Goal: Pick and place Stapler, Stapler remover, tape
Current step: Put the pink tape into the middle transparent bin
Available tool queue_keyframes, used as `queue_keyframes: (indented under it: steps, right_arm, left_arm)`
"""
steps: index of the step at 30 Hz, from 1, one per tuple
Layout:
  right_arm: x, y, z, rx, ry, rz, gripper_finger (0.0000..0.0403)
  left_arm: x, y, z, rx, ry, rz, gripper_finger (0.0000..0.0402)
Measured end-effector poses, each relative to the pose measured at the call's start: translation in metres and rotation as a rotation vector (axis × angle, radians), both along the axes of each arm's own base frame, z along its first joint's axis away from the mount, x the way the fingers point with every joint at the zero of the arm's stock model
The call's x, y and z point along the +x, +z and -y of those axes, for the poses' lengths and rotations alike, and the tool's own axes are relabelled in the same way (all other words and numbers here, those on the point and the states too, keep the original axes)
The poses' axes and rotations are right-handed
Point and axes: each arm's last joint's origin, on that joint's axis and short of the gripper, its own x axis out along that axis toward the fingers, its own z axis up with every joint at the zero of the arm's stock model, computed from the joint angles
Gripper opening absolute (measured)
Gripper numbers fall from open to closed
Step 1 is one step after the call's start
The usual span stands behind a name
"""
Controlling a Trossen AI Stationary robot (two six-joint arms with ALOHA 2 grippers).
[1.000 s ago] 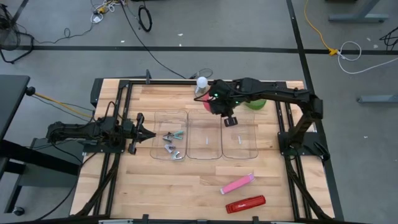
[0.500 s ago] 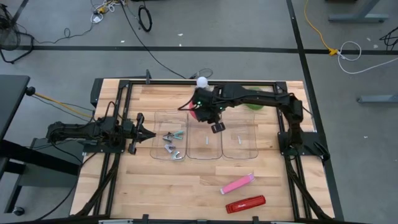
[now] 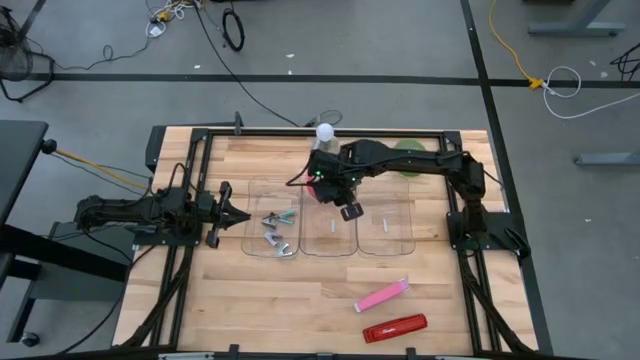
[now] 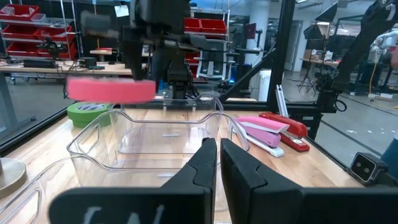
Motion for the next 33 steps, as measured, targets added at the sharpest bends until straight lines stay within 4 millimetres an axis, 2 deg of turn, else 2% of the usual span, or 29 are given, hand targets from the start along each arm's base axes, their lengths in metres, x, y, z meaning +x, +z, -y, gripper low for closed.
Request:
queue_keyframes:
  steps: [12, 17, 26, 33]
  right_arm:
    - [-0.003, -0.064, -0.027, 0.034, 0.074, -0.104, 0.0095]
    - [-0.003, -0.082, -0.029, 0.032, 0.08, -0.087, 0.0095]
    - [-0.004, -0.091, -0.028, 0.031, 0.074, -0.087, 0.0097]
    - [-0.004, -0.091, -0.028, 0.031, 0.074, -0.082, 0.0126]
  left_arm:
    - [0.0, 0.0, 0.0, 0.0, 0.001, 0.0, 0.0025]
    - [0.0, 0.0, 0.0, 0.0, 0.0, 0.0, 0.0025]
    - [0.0, 0.0, 0.0, 0.0, 0.0, 0.0, 0.0025]
    - [0.0, 0.0, 0.0, 0.0, 0.0, 0.0, 0.0025]
